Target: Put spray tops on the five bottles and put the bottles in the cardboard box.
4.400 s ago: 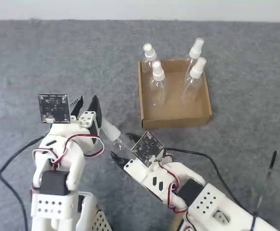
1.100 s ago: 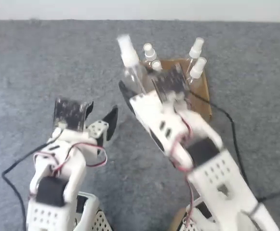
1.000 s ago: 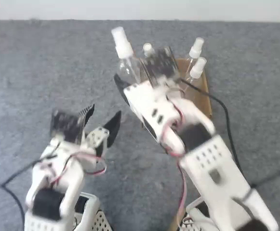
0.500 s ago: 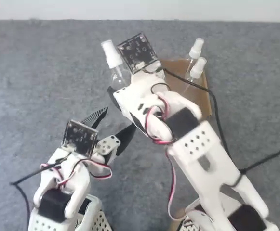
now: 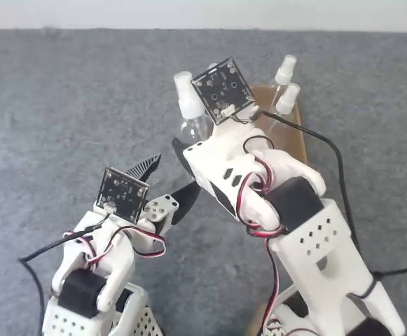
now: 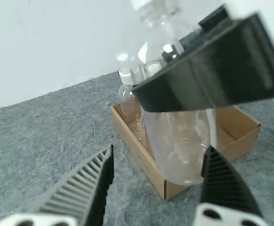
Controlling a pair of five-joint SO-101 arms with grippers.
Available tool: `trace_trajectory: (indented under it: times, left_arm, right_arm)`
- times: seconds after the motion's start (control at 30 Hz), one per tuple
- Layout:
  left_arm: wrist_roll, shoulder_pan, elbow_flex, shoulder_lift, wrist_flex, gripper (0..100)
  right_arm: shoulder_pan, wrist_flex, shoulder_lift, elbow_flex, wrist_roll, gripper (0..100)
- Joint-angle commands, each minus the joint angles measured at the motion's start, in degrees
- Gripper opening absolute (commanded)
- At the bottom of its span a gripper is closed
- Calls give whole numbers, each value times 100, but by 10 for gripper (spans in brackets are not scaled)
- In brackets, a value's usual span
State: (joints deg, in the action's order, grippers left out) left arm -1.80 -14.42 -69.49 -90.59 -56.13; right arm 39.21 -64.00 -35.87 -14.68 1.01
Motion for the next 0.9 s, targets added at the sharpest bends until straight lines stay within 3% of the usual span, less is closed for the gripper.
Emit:
trace_trajectory:
  times: [0.0,0.33,0.57,0.87]
  left_arm:
    - [-26,0,22,114,132,276]
    - [-35,9,-119,105,185,252]
    - [-9,580,-734,114,1275,15]
    - [167,835,-848,158,1512,12]
  right_arm:
    - [-110,-127,-286,413,-70,6]
    - [-2035,-84,-251,404,-914,6]
    - [-2141,699,-312,-738,-914,6]
    - [-2343,2844,-251,-2541,-879,6]
